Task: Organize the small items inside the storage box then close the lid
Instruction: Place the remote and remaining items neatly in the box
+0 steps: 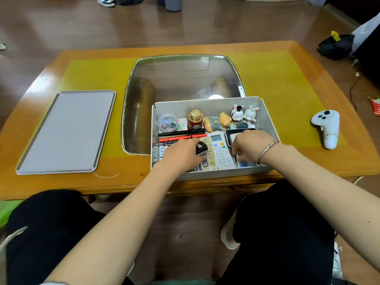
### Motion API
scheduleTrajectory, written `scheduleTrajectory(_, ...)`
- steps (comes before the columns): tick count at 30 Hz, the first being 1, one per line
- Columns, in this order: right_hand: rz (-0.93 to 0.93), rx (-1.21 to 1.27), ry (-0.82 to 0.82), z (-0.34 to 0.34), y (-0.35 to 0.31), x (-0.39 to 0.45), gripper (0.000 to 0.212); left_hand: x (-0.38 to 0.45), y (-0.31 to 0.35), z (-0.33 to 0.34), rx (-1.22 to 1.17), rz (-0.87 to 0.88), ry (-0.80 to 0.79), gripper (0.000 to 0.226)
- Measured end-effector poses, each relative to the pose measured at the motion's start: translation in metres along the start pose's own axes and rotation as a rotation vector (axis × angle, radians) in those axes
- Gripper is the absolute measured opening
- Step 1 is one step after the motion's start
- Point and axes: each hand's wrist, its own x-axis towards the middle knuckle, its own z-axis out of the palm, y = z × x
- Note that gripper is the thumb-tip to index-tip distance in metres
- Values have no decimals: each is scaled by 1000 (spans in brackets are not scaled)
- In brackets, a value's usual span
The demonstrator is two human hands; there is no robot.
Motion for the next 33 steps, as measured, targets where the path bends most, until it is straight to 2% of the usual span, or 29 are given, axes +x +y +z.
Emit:
scheduleTrajectory(4, -11, 93, 70, -1, 4, -6, 25, 2, 4, 6, -26, 4, 27, 52)
scheduleTrajectory(8, 120, 188, 215, -12, 33, -10, 28, 4, 4, 11, -38, 6, 53, 54)
scheduleTrajectory(13, 118, 86, 80, -11, 52, 0, 36, 2, 4, 12, -100, -30, 107, 58)
scheduleTrajectory(18, 88, 0, -13, -9, 52, 11, 53, -2, 7, 9, -324, -34, 211, 57)
scheduleTrajectory(21, 72, -23, -10, -9, 51, 16, 54, -5, 7, 7, -532, -20, 215, 49)
scheduleTrajectory(24, 69, 0, 82, -4, 53, 17, 46, -4, 5, 6, -654, 14, 217, 35)
scheduleTrajectory(28, 97, 15, 167, 0, 51, 18, 41, -3, 3, 3, -706, 21, 285, 18)
scheduleTrajectory(30, 123, 32, 175, -2, 50, 18, 49, -4, 2, 1, -727, 56, 305, 14)
scheduleTrajectory(33, 141, 111, 220, -9, 51, 15, 60, -3, 4, -5, -833, 70, 220, 14)
